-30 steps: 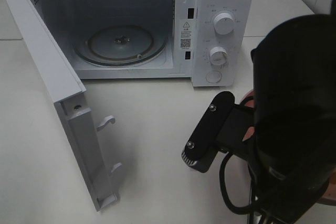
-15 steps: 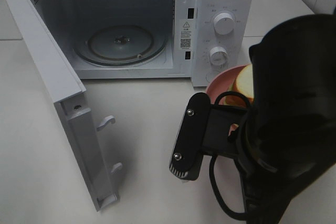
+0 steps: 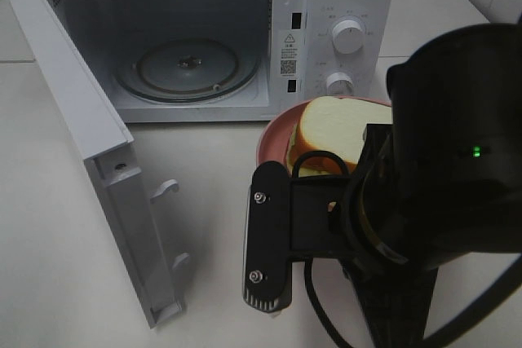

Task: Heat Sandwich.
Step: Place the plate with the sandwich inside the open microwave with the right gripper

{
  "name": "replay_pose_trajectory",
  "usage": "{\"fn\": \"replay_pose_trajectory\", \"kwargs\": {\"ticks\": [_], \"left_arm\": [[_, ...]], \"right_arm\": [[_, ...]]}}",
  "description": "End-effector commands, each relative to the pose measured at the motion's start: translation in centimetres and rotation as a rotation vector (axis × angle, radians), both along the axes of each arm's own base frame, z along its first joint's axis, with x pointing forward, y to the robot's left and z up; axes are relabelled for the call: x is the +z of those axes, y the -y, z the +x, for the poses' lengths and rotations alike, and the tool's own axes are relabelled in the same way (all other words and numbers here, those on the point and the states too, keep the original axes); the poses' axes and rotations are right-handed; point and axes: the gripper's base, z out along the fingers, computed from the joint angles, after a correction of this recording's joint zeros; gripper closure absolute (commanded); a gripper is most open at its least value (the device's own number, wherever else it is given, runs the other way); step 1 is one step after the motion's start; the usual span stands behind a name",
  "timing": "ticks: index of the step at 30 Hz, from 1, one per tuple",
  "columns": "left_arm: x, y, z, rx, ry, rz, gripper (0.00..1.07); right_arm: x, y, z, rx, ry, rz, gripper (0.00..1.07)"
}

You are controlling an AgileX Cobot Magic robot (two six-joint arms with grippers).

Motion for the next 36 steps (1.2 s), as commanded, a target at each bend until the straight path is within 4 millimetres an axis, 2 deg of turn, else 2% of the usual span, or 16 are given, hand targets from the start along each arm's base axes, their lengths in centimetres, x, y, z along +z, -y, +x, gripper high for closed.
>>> {"fn": "replay_pose_trajectory", "kwargs": {"ticks": [1,6,13,21,36], "left_arm": [[0.0,0.0,-0.4,-0.007,0.035,-0.001,0.05],[0.0,0.0,-0.4,-0.007,0.035,-0.001,0.05],[0.0,0.0,-0.4,-0.007,0.035,-0.001,0.05],[0.0,0.0,-0.4,-0.007,0.035,-0.001,0.05],[0.0,0.0,-0.4,-0.007,0.035,-0.001,0.05]], "right_arm": [[0.2,-0.2,0.1,0.12,0.023,-0.016,1.07],[0.2,-0.4,0.1,0.208,0.015,-0.036,1.06],[0.2,-0.8,0.2,0.212,0.021,0.003,1.06],[0.2,-1.2,0.4,0.368,0.025,-0.012,1.07],[0.2,0.5,4.3,0.516,0.031,-0.027,1.07]]}}
